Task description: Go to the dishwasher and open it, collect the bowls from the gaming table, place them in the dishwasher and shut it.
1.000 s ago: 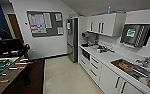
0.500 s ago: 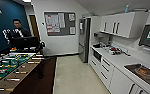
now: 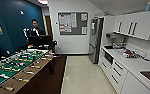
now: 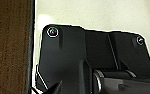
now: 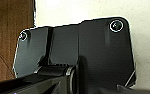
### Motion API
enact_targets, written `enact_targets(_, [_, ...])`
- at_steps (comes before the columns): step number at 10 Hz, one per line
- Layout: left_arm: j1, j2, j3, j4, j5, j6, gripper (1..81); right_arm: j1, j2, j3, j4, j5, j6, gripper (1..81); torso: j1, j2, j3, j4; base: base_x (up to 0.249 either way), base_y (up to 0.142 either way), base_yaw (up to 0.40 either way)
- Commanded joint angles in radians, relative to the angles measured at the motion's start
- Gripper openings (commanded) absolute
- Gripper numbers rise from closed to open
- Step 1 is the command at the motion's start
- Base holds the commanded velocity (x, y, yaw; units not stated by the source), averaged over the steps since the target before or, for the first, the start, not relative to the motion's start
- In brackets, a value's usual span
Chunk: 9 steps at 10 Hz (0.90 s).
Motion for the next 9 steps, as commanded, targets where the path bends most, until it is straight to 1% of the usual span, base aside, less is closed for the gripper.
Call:
enact_targets(1, [-0.041,0.0,-0.004,0.008,0.044,0.006,81.1,0.042,0.003,-0.001,-0.011,-0.047,-0.004,81.1,0.0,0.0,0.0,0.0,0.0,0.0,0.357])
enact_targets(6, [-0.041,0.001,-0.004,0.006,0.044,0.006,81.1,0.04,0.003,-0.001,-0.011,-0.047,-0.004,81.1,0.0,0.0,0.0,0.0,0.0,0.0,0.357])
enact_targets(9, [-0.041,0.001,-0.004,0.003,0.044,0.006,81.1,0.039,0.003,-0.001,-0.011,-0.047,-0.004,81.1,0.0,0.0,0.0,0.0,0.0,0.0,0.301])
